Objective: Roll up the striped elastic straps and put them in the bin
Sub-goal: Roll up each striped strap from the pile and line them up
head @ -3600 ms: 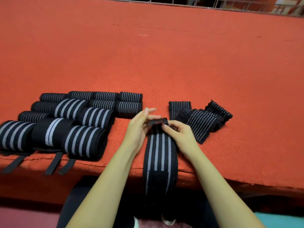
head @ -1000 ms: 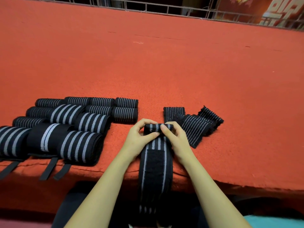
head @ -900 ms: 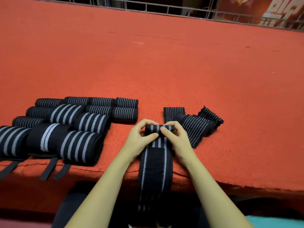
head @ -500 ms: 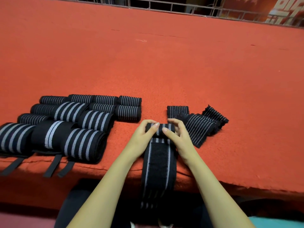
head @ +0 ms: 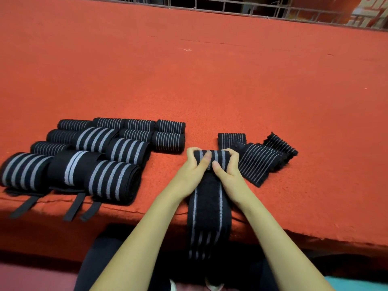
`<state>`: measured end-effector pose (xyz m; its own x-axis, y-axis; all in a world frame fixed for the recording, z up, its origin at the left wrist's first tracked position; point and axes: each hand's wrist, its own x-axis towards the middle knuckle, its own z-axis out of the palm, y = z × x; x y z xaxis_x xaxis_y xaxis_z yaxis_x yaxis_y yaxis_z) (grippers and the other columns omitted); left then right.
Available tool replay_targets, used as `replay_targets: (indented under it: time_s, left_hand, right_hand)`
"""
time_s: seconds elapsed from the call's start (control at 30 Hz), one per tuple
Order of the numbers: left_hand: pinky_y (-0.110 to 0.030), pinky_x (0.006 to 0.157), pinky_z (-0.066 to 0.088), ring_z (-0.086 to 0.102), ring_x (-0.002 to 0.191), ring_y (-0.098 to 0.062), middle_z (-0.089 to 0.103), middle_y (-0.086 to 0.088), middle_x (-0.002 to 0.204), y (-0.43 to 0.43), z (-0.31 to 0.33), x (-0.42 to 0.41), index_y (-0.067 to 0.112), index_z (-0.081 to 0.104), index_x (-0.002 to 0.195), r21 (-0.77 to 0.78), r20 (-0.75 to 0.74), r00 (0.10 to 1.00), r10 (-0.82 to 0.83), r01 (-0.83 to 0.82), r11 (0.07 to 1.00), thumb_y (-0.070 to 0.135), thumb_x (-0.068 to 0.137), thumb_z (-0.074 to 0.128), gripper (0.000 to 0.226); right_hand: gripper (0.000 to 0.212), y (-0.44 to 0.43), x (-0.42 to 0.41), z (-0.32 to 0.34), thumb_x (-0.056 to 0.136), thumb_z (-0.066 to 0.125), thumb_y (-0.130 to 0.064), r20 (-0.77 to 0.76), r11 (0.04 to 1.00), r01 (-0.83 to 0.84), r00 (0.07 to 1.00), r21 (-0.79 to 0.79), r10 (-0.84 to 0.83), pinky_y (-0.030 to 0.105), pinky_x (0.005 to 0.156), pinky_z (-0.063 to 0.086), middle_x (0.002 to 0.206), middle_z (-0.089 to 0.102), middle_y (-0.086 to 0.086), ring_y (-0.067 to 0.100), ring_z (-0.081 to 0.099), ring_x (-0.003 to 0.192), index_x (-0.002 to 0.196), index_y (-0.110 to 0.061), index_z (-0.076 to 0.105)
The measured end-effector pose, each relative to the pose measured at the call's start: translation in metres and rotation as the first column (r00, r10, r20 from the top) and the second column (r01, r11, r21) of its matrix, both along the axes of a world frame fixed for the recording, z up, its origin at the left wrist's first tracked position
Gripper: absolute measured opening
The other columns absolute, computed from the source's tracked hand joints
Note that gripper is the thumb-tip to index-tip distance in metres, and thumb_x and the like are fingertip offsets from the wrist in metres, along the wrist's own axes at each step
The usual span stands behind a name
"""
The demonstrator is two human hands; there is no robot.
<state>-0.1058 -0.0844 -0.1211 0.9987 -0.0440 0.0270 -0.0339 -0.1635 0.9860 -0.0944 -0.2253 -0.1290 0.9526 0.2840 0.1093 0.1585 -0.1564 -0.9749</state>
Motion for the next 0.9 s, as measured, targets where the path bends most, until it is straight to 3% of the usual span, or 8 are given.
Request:
replay_targets:
  time_s: [0.13, 0.23, 0.33, 0.5, 0.63, 0.73, 0.83, 0.9]
  left_hand:
    - [-0.024, 0.088, 0.048, 0.059, 0.097, -0.006, 0.058, 0.006, 0.102, 0.005, 0.0, 0.001, 0.024, 0.033, 0.115, -0.038, -0.015, 1.0, -0.026, 0.025, 0.999, 0.039, 0.1, 0.043, 0.023]
    - [-0.015, 0.078, 0.048, 0.058, 0.084, 0.004, 0.057, 0.006, 0.095, 0.007, 0.0, -0.003, 0.02, 0.043, 0.112, -0.107, 0.038, 0.998, -0.048, 0.052, 0.993, 0.025, 0.099, 0.05, 0.016]
    - [-0.017, 0.082, 0.047, 0.056, 0.088, 0.001, 0.056, 0.005, 0.096, 0.01, -0.005, -0.005, 0.019, 0.051, 0.109, -0.089, 0.176, 0.984, -0.008, 0.024, 0.996, 0.011, 0.095, 0.057, 0.018]
    - [-0.023, 0.094, 0.043, 0.055, 0.1, -0.004, 0.058, 0.006, 0.103, 0.012, -0.006, -0.006, 0.022, 0.053, 0.105, -0.049, 0.258, 0.966, 0.002, 0.011, 0.999, 0.002, 0.09, 0.06, 0.026]
    - [-0.023, 0.094, 0.044, 0.055, 0.097, -0.001, 0.059, 0.012, 0.102, 0.008, -0.005, -0.006, 0.023, 0.053, 0.109, -0.041, 0.229, 0.973, -0.006, 0.016, 0.999, 0.03, 0.093, 0.057, 0.018]
    - [-0.023, 0.088, 0.042, 0.057, 0.09, 0.006, 0.061, 0.027, 0.09, 0.006, -0.001, -0.003, 0.037, 0.053, 0.1, 0.01, 0.098, 0.995, -0.006, 0.005, 1.0, 0.061, 0.089, 0.042, 0.029]
    - [-0.029, 0.079, 0.041, 0.053, 0.073, 0.001, 0.056, 0.021, 0.071, 0.005, 0.002, 0.001, 0.03, 0.052, 0.081, 0.019, 0.039, 0.999, 0.004, -0.005, 1.0, 0.062, 0.091, 0.047, 0.033]
    - [-0.027, 0.079, 0.042, 0.052, 0.074, 0.0, 0.055, 0.02, 0.073, 0.005, -0.002, 0.0, 0.025, 0.053, 0.086, -0.014, 0.084, 0.996, 0.003, -0.002, 1.0, 0.05, 0.094, 0.051, 0.027]
  right_hand:
    - [0.035, 0.004, -0.003, -0.001, 0.101, 0.046, -0.023, 0.028, 0.997, -0.01, 1.0, -0.074, 0.012, 0.03, 0.095, 0.046, 0.106, 0.054, -0.01, 0.002, 0.056, 0.098, 0.127, -0.024, 0.023]
    - [0.031, 0.002, -0.004, -0.001, 0.098, 0.051, -0.02, 0.007, 1.0, 0.013, 1.0, 0.021, -0.013, 0.022, 0.085, 0.048, 0.102, 0.056, -0.007, -0.003, 0.058, 0.09, 0.123, -0.023, 0.032]
    - [0.022, 0.004, -0.005, 0.006, 0.092, 0.05, -0.036, -0.036, 0.988, 0.068, 0.997, 0.138, -0.064, 0.016, 0.079, 0.046, 0.101, 0.06, -0.008, -0.009, 0.059, 0.087, 0.11, -0.023, 0.049]
    - [0.039, 0.007, -0.001, 0.006, 0.094, 0.049, -0.048, -0.157, 0.99, 0.091, 0.985, 0.108, -0.073, 0.029, 0.088, 0.052, 0.108, 0.068, 0.004, 0.012, 0.066, 0.1, 0.107, -0.013, 0.059]
    - [0.027, 0.005, 0.0, 0.006, 0.1, 0.047, -0.027, -0.148, 0.98, 0.093, 0.987, 0.176, -0.067, 0.023, 0.081, 0.05, 0.101, 0.064, 0.005, 0.007, 0.064, 0.092, 0.108, -0.002, 0.055]
    - [0.013, 0.003, -0.003, 0.001, 0.1, 0.049, -0.026, -0.075, 0.981, 0.09, 0.994, 0.171, -0.078, 0.029, 0.085, 0.048, 0.097, 0.058, 0.0, 0.008, 0.057, 0.092, 0.1, -0.014, 0.055]
    - [0.017, 0.001, -0.004, -0.001, 0.095, 0.051, -0.032, -0.048, 0.979, 0.098, 0.995, 0.177, -0.091, 0.032, 0.088, 0.048, 0.096, 0.058, -0.003, 0.008, 0.057, 0.093, 0.101, -0.017, 0.054]
    - [0.022, 0.001, -0.005, -0.001, 0.093, 0.051, -0.039, -0.044, 0.984, 0.103, 0.994, 0.142, -0.097, 0.032, 0.088, 0.048, 0.094, 0.059, -0.006, 0.007, 0.058, 0.091, 0.103, -0.02, 0.054]
